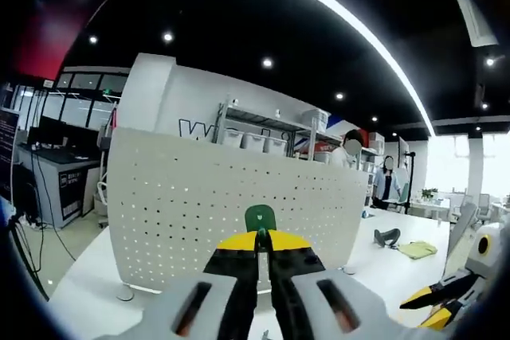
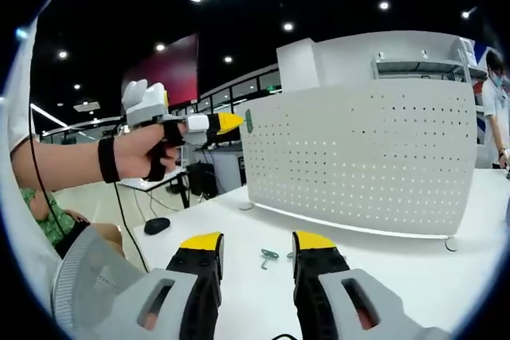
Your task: Insert the hook assembly into the mounting plate slot until the hook locks in place.
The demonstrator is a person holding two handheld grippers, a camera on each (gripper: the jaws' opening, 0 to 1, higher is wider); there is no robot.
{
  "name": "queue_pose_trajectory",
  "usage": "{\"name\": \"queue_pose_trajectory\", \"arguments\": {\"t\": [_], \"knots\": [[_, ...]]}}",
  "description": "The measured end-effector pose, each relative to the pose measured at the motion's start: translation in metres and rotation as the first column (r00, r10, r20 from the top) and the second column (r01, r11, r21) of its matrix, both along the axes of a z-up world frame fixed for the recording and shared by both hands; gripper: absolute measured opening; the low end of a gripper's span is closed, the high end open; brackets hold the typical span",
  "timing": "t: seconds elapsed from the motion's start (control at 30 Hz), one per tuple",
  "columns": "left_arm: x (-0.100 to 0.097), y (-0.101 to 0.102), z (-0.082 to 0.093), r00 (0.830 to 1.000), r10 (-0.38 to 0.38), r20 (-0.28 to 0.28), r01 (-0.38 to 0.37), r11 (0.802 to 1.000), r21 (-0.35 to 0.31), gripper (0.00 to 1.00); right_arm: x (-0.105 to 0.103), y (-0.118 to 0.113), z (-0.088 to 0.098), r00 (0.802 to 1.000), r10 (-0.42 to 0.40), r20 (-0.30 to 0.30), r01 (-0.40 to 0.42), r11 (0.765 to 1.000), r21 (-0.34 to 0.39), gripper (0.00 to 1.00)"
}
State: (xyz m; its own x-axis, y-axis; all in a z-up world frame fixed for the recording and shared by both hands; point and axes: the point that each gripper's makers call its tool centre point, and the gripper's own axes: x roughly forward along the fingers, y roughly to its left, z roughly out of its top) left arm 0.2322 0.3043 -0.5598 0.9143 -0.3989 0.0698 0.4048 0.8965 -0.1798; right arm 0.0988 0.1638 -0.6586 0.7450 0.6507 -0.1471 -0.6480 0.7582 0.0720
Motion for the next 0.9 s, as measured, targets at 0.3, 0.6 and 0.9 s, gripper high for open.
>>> {"name": "queue_pose_trajectory", "arguments": {"t": [0.3, 0.6, 0.9], "knots": [[0.015, -0.003, 0.012, 0.999, 0.033, 0.024, -0.035, 0.998, 0.056, 0.03, -0.002, -0.007, -0.005, 1.000, 0.006, -0.025, -0.006, 1.000, -0.006, 0.36], [0.040, 0.004, 0.022, 0.996, 0.085, 0.041, -0.089, 0.991, 0.104, 0.03, -0.003, -0.001, -0.008, 0.999, 0.026, -0.037, -0.026, 0.999, -0.019, 0.41], [0.062, 0.011, 0.022, 0.992, 0.113, 0.059, -0.121, 0.978, 0.167, 0.03, 0.000, -0.003, -0.012, 0.999, 0.005, -0.046, -0.006, 1.000, -0.015, 0.42]]}}
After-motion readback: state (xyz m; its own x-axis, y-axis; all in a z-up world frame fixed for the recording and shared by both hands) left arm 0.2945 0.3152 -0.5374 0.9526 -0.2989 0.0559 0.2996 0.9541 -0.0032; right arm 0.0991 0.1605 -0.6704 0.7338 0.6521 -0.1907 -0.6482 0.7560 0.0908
